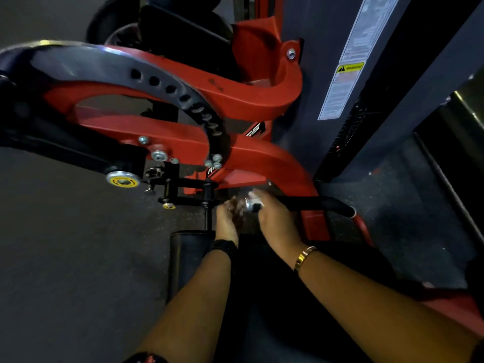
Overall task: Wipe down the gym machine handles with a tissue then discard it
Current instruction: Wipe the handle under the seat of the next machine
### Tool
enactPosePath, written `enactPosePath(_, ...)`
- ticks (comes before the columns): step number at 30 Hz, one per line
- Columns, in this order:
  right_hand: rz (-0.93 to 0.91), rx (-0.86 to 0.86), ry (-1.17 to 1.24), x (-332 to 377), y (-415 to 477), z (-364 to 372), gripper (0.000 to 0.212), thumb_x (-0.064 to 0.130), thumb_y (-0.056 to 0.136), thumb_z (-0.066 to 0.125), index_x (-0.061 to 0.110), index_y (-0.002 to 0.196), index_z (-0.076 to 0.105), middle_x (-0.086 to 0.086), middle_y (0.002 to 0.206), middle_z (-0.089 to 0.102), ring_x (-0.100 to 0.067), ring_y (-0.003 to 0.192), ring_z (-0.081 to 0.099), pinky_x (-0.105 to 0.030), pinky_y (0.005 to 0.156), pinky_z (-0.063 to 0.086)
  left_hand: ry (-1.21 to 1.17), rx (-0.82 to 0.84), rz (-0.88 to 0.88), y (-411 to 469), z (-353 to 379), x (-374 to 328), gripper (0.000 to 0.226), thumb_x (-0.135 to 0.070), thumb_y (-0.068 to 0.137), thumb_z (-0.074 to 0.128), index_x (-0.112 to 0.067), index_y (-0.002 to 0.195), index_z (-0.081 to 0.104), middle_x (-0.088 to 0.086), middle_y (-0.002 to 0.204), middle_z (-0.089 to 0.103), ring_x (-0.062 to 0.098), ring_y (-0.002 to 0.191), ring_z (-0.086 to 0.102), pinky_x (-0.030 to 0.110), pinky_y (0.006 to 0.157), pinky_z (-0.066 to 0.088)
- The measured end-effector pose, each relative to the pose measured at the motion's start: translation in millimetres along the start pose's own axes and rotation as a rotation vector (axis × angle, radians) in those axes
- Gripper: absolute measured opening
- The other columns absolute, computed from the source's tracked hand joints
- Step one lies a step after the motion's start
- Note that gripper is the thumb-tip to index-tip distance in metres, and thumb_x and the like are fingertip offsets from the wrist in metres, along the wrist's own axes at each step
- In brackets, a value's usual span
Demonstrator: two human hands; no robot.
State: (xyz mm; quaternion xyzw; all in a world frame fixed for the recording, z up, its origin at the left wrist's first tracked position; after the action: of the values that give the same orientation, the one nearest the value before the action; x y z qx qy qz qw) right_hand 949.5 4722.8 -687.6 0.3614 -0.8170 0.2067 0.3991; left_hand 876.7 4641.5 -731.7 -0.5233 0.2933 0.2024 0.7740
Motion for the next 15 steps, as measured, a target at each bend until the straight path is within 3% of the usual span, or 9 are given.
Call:
enactPosePath(2, -0.173, 0.088, -0.302, -1.6, -1.2, 25.1, 0.059, -0.012, 0.082, 0.049, 0.003, 0.139, 0.046, -0.015, 0.144, 0.045, -0.030, 0.136, 0.040, -0.039, 0.116, 0.016, -0.073, 0.001, -0.015, 4.8, -4.0, 0.9, 0.044, -0.030, 0.102, 0.022, -0.009, 0.127, 0.052, 0.010, 0.128, 0.059, 0.022, 0.115, 0.056, 0.025, 0.091, 0.043)
enactPosePath(4, -0.254, 0.056, -0.494, -6.3, -0.3, 37.7, 0.065, -0.004, 0.078, 0.058, 0.002, 0.140, 0.043, -0.016, 0.145, 0.044, -0.031, 0.137, 0.038, -0.050, 0.114, 0.013, -0.084, 0.033, -0.050, 7.6, -5.4, 3.0, 0.053, -0.032, 0.101, 0.021, -0.003, 0.139, 0.043, 0.016, 0.139, 0.052, 0.030, 0.129, 0.048, 0.030, 0.105, 0.037)
enactPosePath(5, -0.235, 0.068, -0.510, -4.8, 1.2, 40.4, 0.066, 0.003, 0.077, 0.061, 0.003, 0.141, 0.043, -0.015, 0.145, 0.045, -0.030, 0.137, 0.038, -0.051, 0.115, 0.014, -0.082, 0.047, -0.052, 8.8, -6.9, 4.3, 0.054, -0.033, 0.101, 0.021, -0.002, 0.140, 0.042, 0.018, 0.133, 0.057, 0.032, 0.123, 0.053, 0.030, 0.102, 0.040)
enactPosePath(7, -0.185, 0.112, -0.508, -1.4, 10.8, 44.1, 0.061, 0.014, 0.076, 0.064, 0.008, 0.135, 0.049, -0.010, 0.135, 0.052, -0.028, 0.132, 0.041, -0.050, 0.118, 0.013, -0.074, 0.088, -0.027, 13.4, -7.2, 4.9, 0.051, -0.035, 0.100, 0.021, -0.005, 0.133, 0.048, 0.011, 0.102, 0.066, 0.021, 0.090, 0.063, 0.025, 0.080, 0.048)
enactPosePath(9, -0.213, 0.108, -0.540, 7.3, 22.6, 45.9, 0.042, 0.017, 0.073, 0.065, 0.013, 0.114, 0.058, -0.006, 0.113, 0.059, -0.027, 0.117, 0.050, -0.051, 0.117, 0.015, -0.080, 0.097, -0.022, 21.1, -10.4, 8.0, 0.052, -0.038, 0.100, 0.020, -0.007, 0.127, 0.051, 0.004, 0.082, 0.062, 0.013, 0.069, 0.058, 0.021, 0.063, 0.046)
enactPosePath(12, -0.508, 0.057, -0.678, 9.2, 23.1, 52.1, 0.032, 0.017, 0.073, 0.054, 0.008, 0.102, 0.066, -0.008, 0.097, 0.065, -0.031, 0.105, 0.060, -0.051, 0.112, 0.024, -0.060, 0.094, -0.017, 26.5, -16.3, 9.9, 0.057, -0.044, 0.100, 0.016, -0.008, 0.127, 0.051, 0.003, 0.077, 0.053, 0.012, 0.068, 0.048, 0.023, 0.063, 0.037)
enactPosePath(15, -0.768, 0.091, -0.796, -10.1, 12.6, 49.2, 0.041, 0.011, 0.087, 0.038, 0.005, 0.117, 0.065, -0.009, 0.116, 0.065, -0.030, 0.120, 0.055, -0.043, 0.112, 0.025, -0.082, 0.110, -0.023, 29.5, -19.6, 12.1, 0.061, -0.046, 0.100, 0.013, -0.008, 0.132, 0.048, 0.000, 0.068, 0.062, 0.010, 0.064, 0.051, 0.022, 0.065, 0.039)
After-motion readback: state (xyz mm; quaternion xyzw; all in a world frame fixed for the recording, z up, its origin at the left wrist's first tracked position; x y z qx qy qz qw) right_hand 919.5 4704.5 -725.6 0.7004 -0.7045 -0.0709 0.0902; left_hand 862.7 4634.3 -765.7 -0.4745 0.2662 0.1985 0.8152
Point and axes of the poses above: each hand's wrist, its own y-axis towards the middle knuckle, its own z-axis out of the palm, x = y × z, the point moved 6 cm from there along y, towards the middle knuckle
